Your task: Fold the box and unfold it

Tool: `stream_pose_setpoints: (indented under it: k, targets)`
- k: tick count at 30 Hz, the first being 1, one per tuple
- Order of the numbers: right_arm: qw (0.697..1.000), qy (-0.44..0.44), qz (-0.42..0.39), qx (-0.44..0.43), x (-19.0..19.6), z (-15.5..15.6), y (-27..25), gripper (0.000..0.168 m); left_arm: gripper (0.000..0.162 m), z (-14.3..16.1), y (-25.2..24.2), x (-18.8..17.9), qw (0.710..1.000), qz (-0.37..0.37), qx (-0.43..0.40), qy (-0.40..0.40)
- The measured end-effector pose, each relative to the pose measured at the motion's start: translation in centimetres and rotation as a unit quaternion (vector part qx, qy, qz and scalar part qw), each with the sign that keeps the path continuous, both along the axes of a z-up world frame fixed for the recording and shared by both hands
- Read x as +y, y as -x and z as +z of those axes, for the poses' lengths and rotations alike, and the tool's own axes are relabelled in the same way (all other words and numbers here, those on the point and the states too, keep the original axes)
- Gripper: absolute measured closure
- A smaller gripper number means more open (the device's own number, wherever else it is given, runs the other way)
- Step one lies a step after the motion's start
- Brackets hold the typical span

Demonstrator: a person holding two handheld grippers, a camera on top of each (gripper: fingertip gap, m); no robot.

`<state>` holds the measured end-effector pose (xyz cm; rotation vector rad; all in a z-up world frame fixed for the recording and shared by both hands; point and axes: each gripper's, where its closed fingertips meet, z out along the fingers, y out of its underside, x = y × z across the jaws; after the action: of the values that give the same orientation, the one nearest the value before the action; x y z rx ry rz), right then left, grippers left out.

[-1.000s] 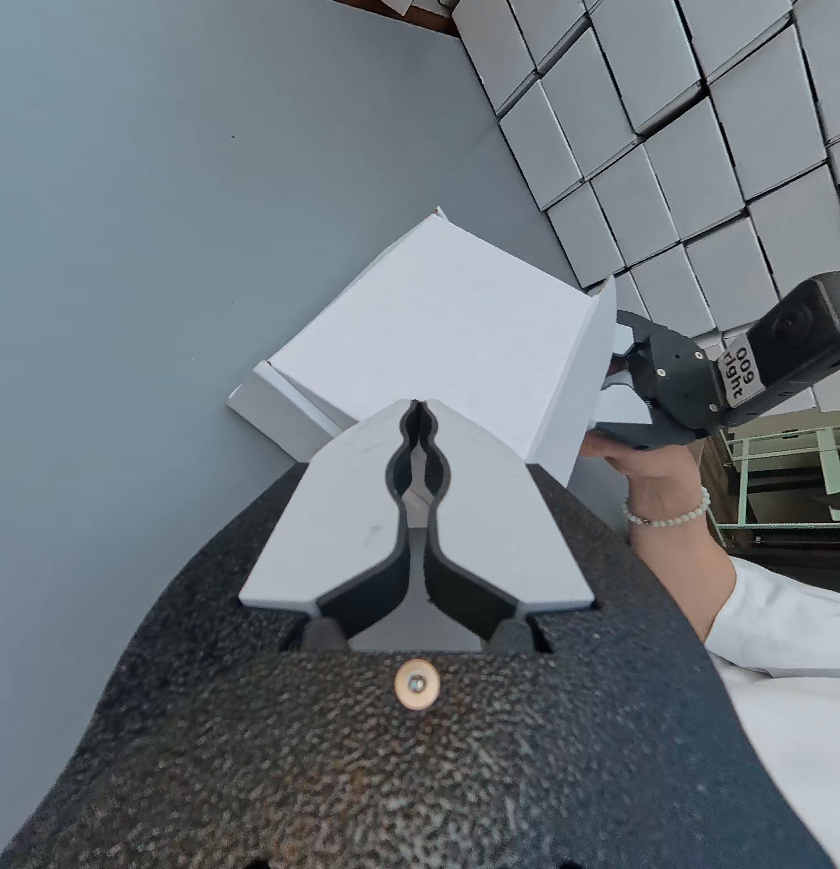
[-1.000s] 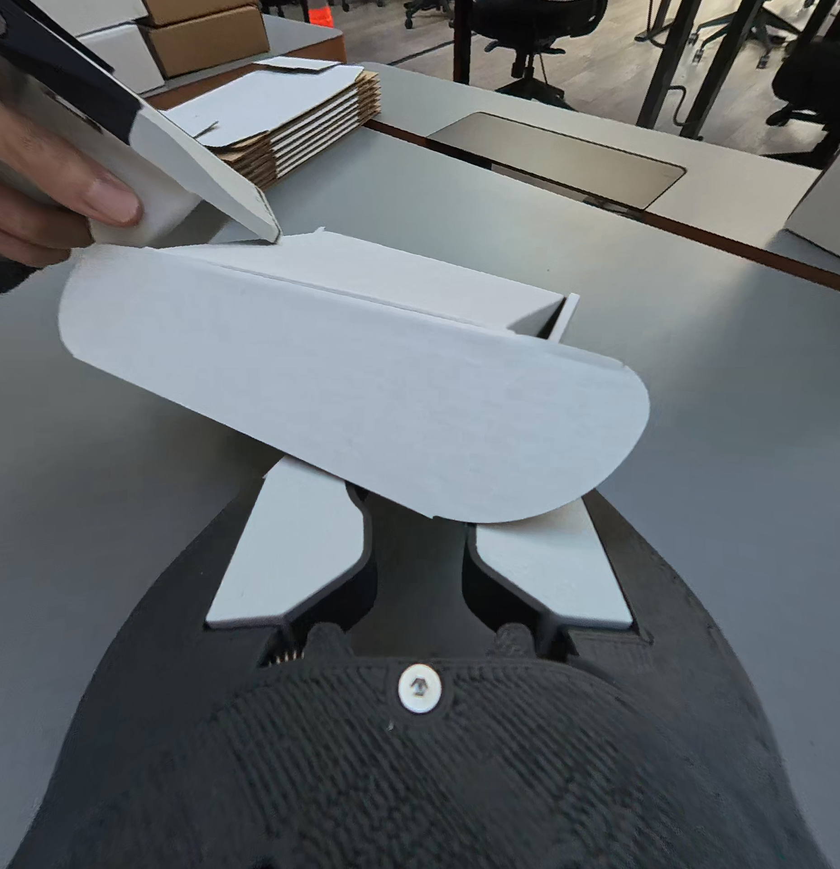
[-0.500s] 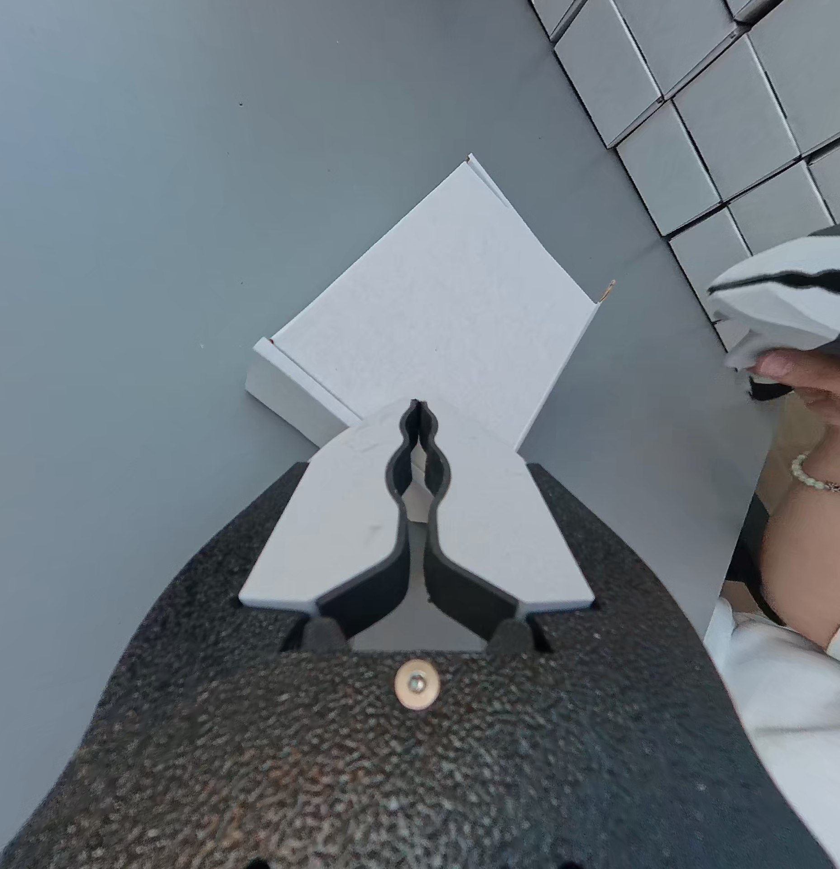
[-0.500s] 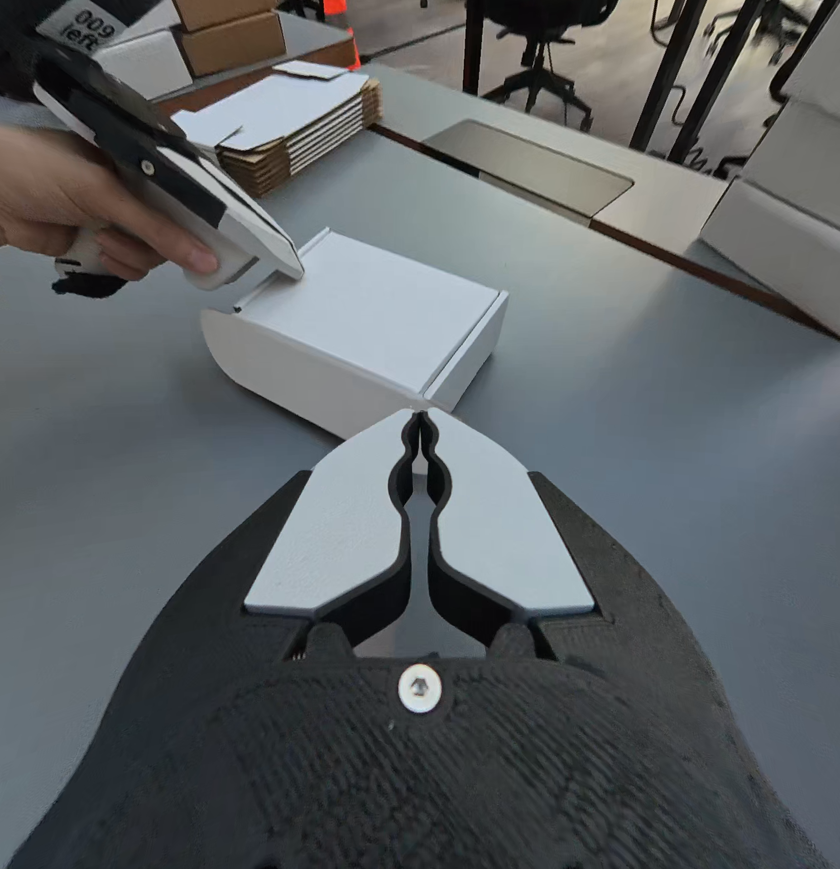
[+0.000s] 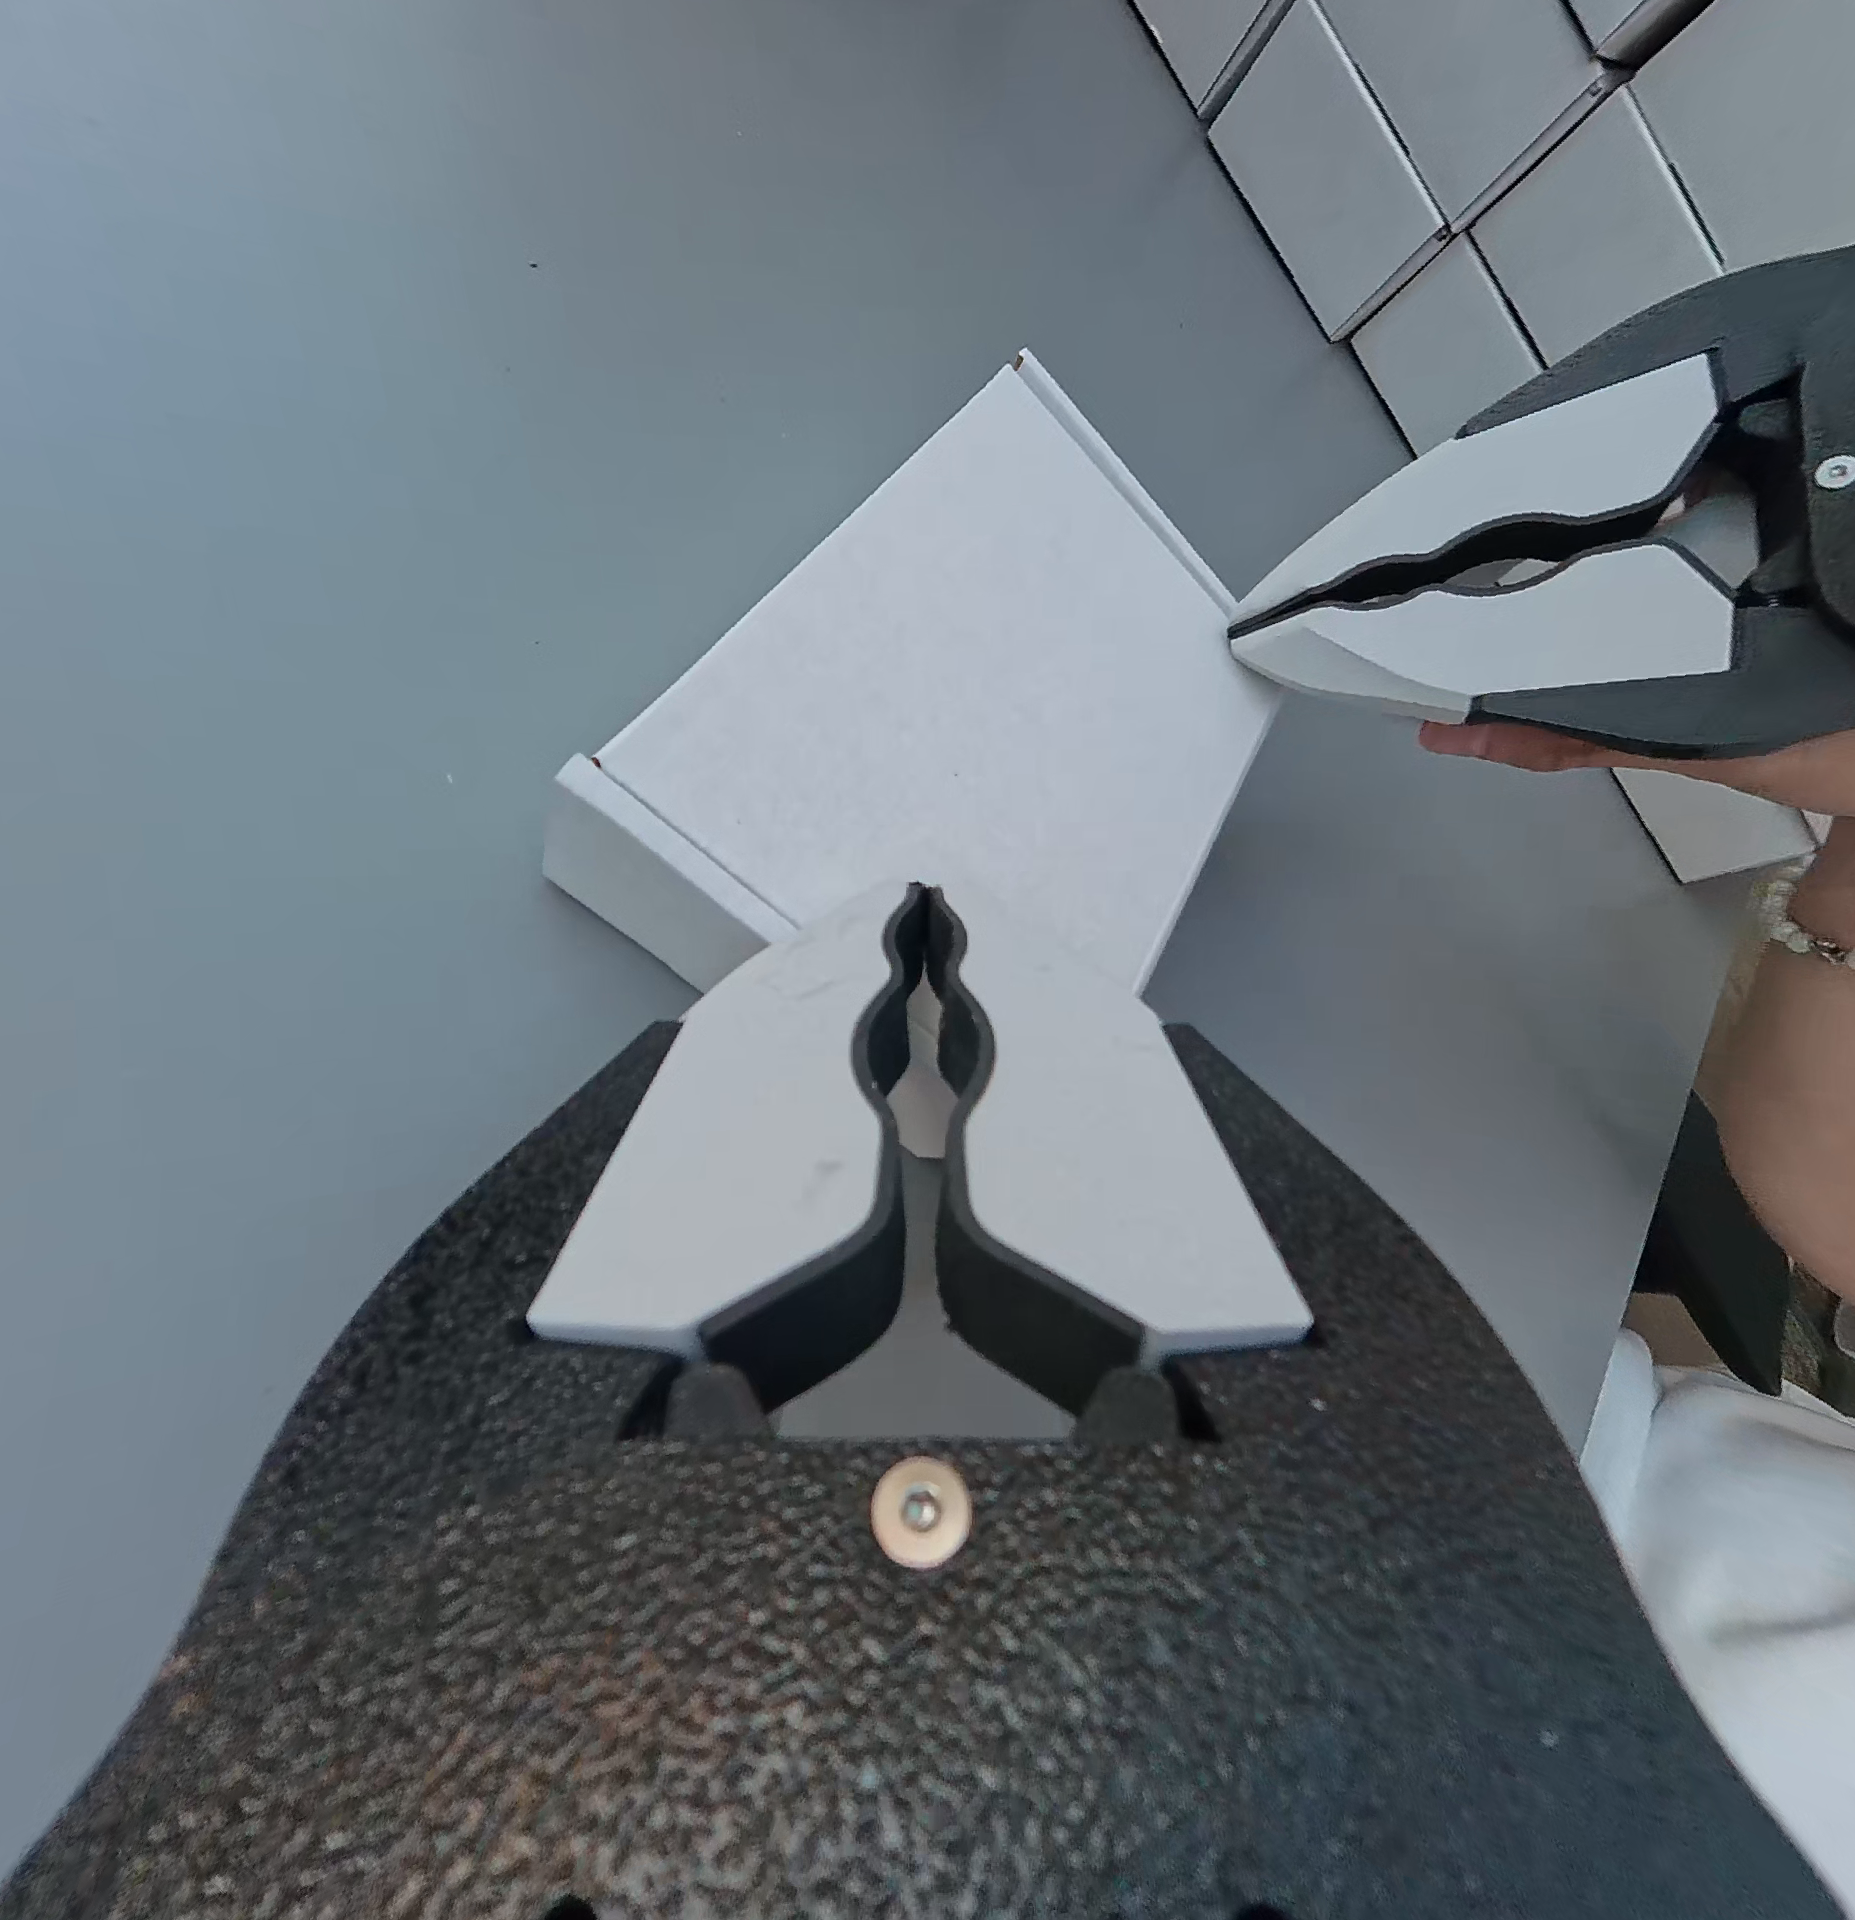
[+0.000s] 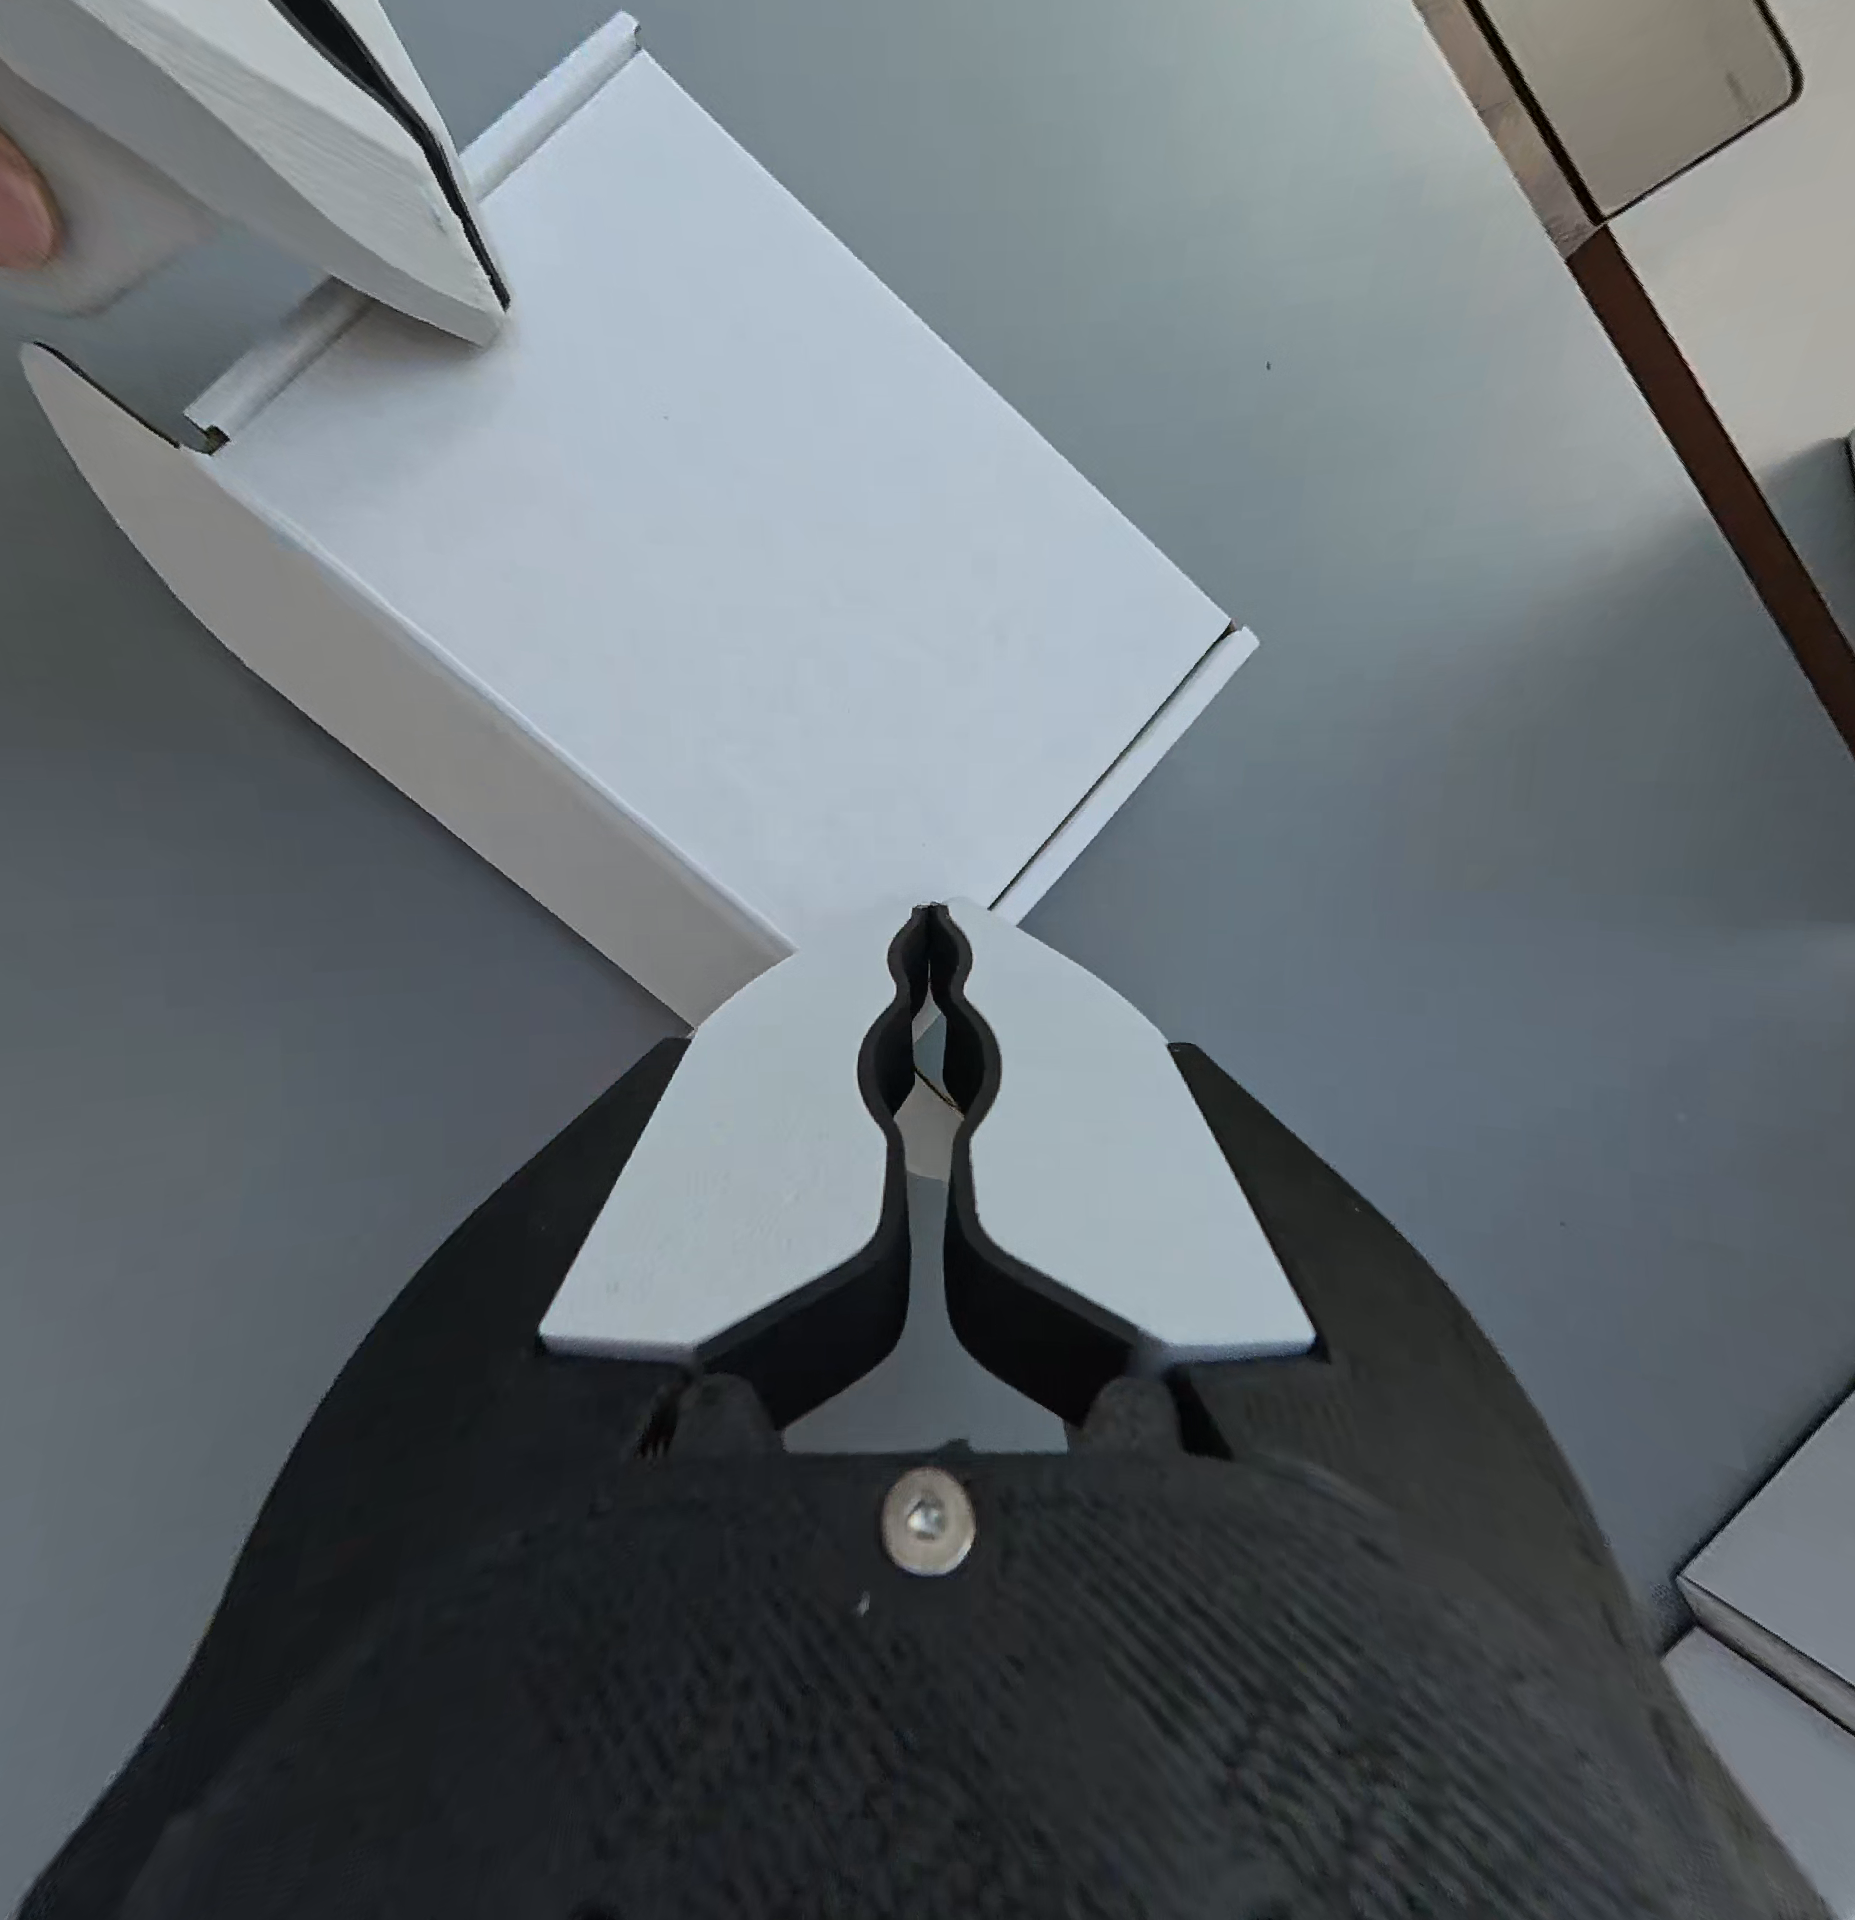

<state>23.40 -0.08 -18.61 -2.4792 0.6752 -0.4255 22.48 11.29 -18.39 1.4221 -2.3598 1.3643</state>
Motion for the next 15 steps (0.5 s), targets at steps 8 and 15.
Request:
stream_pose_setpoints:
  k: [8, 15]
  targets:
    - [0.998, -0.037, 0.027, 0.045, 0.2, 0.2, 0.4, 0.167, 0.162, 0.4, 0.3, 0.3, 1.000, -0.008, -0.022, -0.012]
    - [0.971, -0.220, -0.017, 0.091, -0.1, 2.7, -0.6, 0.119, 0.162, 2.7, 1.5, 0.5, 0.994, -0.013, 0.009, 0.111]
